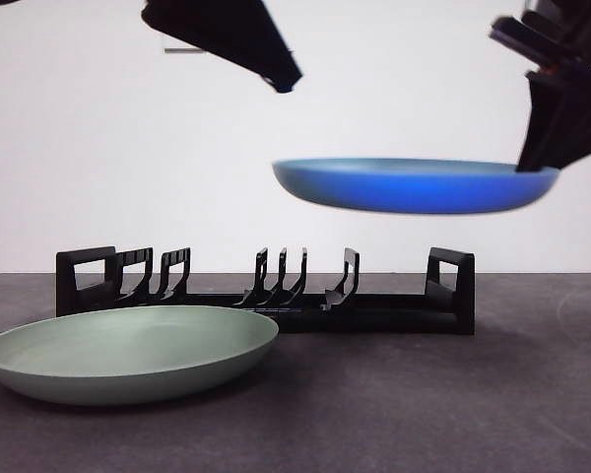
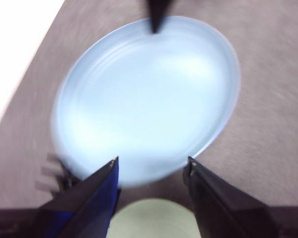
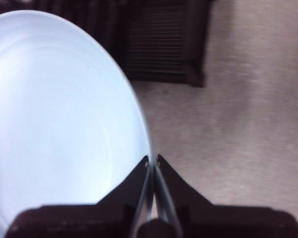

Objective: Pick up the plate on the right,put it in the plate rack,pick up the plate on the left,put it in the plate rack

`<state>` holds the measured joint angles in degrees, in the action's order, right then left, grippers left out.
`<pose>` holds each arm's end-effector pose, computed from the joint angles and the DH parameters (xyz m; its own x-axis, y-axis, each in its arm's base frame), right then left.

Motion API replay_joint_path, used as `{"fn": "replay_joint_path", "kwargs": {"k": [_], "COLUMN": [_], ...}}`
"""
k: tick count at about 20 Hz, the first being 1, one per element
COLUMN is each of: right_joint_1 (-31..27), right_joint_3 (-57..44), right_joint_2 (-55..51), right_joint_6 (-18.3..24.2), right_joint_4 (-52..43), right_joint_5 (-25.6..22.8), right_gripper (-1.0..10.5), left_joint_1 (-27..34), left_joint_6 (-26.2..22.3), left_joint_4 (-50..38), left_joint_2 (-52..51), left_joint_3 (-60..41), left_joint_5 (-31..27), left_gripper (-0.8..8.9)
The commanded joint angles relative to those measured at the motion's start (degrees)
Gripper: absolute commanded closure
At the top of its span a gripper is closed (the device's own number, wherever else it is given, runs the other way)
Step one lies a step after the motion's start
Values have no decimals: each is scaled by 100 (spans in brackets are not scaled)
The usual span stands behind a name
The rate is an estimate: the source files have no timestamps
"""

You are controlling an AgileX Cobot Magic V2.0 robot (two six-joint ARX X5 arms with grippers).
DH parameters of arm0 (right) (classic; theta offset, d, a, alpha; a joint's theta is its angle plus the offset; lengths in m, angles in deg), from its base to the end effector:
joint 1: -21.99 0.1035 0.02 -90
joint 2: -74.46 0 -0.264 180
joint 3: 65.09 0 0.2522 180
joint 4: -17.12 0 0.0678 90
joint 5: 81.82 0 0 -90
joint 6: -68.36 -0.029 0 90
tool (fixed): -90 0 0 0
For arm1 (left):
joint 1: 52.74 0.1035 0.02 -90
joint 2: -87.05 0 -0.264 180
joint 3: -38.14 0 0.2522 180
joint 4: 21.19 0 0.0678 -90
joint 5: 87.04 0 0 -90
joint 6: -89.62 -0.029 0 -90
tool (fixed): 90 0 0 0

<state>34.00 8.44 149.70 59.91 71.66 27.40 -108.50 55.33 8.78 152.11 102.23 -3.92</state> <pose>0.2501 0.0630 0.2721 0.4446 0.4312 -0.7851 -0.2518 0.9013 0.3524 0.1400 -0.1995 0.2890 0.5782 -0.6365 -0.5104 0.7933 0.2922 0.5341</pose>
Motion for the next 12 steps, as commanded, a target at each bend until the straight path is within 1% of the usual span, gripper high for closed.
{"fn": "replay_joint_path", "kwargs": {"k": [1, 5, 9, 12], "right_joint_1": [166, 396, 496, 507], "right_joint_3": [162, 245, 245, 245], "right_joint_2": [50, 50, 50, 50], "right_joint_6": [85, 85, 83, 85], "right_joint_4": [155, 337, 433, 487], "right_joint_5": [-7, 17, 31, 37], "right_gripper": [963, 963, 962, 962], "left_joint_1": [-258, -636, -866, -903], "left_joint_6": [-505, -756, -778, -778], "left_joint_4": [37, 66, 284, 278], "left_joint_2": [195, 542, 850, 1045], "left_joint_3": [0, 2, 4, 4], "left_joint_5": [-63, -63, -52, -61], "left_gripper": [587, 589, 594, 599]}}
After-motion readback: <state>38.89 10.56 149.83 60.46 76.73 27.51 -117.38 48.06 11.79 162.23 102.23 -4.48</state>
